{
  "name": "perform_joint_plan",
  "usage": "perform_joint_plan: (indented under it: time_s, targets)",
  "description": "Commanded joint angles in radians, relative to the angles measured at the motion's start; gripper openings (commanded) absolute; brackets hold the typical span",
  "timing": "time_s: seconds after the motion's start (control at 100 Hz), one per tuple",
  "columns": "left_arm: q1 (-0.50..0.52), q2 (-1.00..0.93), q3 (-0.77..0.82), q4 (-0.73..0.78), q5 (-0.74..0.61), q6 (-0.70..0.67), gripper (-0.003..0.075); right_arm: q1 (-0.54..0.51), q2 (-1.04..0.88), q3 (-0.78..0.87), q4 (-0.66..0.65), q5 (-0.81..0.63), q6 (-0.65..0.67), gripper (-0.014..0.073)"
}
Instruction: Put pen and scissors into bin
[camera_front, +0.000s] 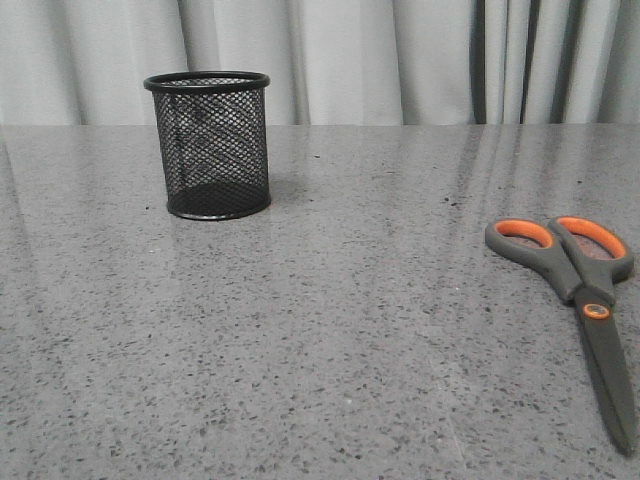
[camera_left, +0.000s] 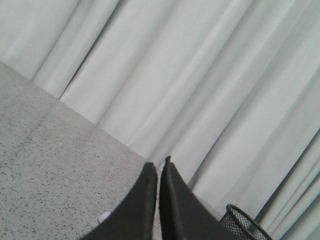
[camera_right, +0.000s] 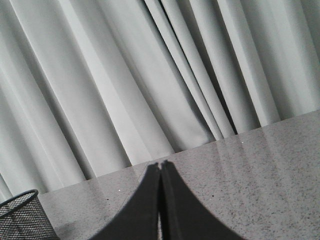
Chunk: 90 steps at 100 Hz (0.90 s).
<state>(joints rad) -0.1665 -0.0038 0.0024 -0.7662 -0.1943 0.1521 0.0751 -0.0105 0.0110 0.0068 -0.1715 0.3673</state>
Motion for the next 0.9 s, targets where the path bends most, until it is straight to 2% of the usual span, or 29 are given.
perform_joint_plan:
  time_s: [0.0,0.09,0.16,0.3,0.35,0.42,0.48,0.57,0.68,0.81,0.89]
  targets:
    - [0.0,-0.033,0.039,-0.076,-0.059,-0.009,-0.0019,-0.004,-0.013,-0.028,0.002,-0.062,0.013,-0.0067]
    - [0.0,-0.033,0.025,-0.136,-0.048,-0.009,-0.0019,-0.004,0.016,-0.075,0.002,-0.005,0.013,-0.0063]
    - [0.0,-0.025,0.006,-0.134,-0.016,-0.007,-0.0018,-0.004,0.053,-0.119,0.002,0.024,0.013,-0.0019]
    - [0.0,0.021,-0.047,-0.11,0.031,0.0,-0.0018,0.001,0.157,-0.203,0.002,0.032,0.013,0.0168]
    - [0.0,0.043,-0.074,-0.05,0.039,0.0,-0.0018,0.001,0.201,-0.236,0.0,0.052,0.013,0.0238]
    - [0.0,0.089,-0.131,0.066,0.095,0.0,-0.0015,0.001,0.268,-0.29,0.0,0.128,0.013,0.0292]
    - [0.0,0.153,-0.195,0.174,0.202,0.0,0.0003,0.001,0.332,-0.334,0.0,0.21,0.01,0.0301]
    - [0.0,0.272,-0.314,0.298,0.363,0.0,0.0088,0.001,0.427,-0.399,0.0,0.305,0.01,0.03]
    - [0.0,0.454,-0.454,0.391,0.473,0.0,0.0171,0.001,0.524,-0.455,0.0,0.328,0.01,0.03]
    - [0.0,0.666,-0.607,0.415,0.599,-0.002,0.0181,0.001,0.6,-0.492,0.0,0.327,0.01,0.03]
    - [0.002,0.795,-0.71,0.429,0.714,-0.072,0.0181,0.001,0.608,-0.493,0.0,0.328,0.01,0.03]
